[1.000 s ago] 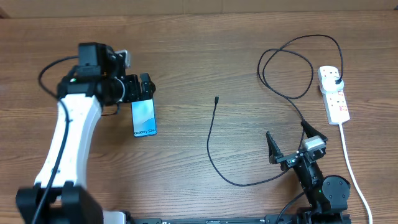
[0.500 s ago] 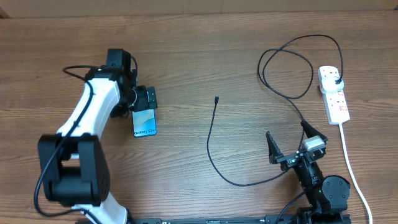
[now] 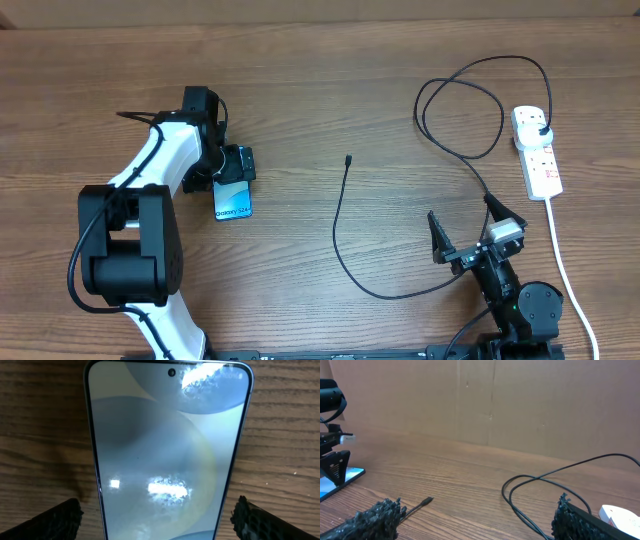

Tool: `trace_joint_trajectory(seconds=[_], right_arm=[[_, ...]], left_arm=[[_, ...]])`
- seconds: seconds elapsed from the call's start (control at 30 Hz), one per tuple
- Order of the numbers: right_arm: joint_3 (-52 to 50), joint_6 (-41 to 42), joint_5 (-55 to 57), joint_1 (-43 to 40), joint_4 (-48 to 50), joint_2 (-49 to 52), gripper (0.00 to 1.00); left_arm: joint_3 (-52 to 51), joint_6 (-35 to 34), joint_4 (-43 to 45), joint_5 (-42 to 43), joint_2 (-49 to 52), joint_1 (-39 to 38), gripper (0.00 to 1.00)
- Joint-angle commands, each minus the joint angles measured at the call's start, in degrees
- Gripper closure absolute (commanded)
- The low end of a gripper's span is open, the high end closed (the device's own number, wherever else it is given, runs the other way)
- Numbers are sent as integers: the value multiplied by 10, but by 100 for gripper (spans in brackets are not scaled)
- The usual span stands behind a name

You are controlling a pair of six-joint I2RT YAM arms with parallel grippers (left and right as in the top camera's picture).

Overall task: Plug charger to phone and switch on socket
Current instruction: 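Move the left gripper over the phone and lower onto it, then close the left gripper on the phone's long edges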

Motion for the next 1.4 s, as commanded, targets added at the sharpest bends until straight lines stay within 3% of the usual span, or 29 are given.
trace_joint_trajectory(seconds=[0.0,0.67,0.87,1.37], right_arm=[[-6,-1,2,2,3,-6,0],[-6,-1,2,2,3,-6,0],[-6,-1,2,2,3,-6,0],[-6,-1,2,2,3,-6,0]], left_arm=[[11,12,2,-7,14,0,0],[9,-11,-37,-15,43,-11,3],[9,-45,-53,-61,43,-43,5],[8,-53,-47,-59,43,-125,4]])
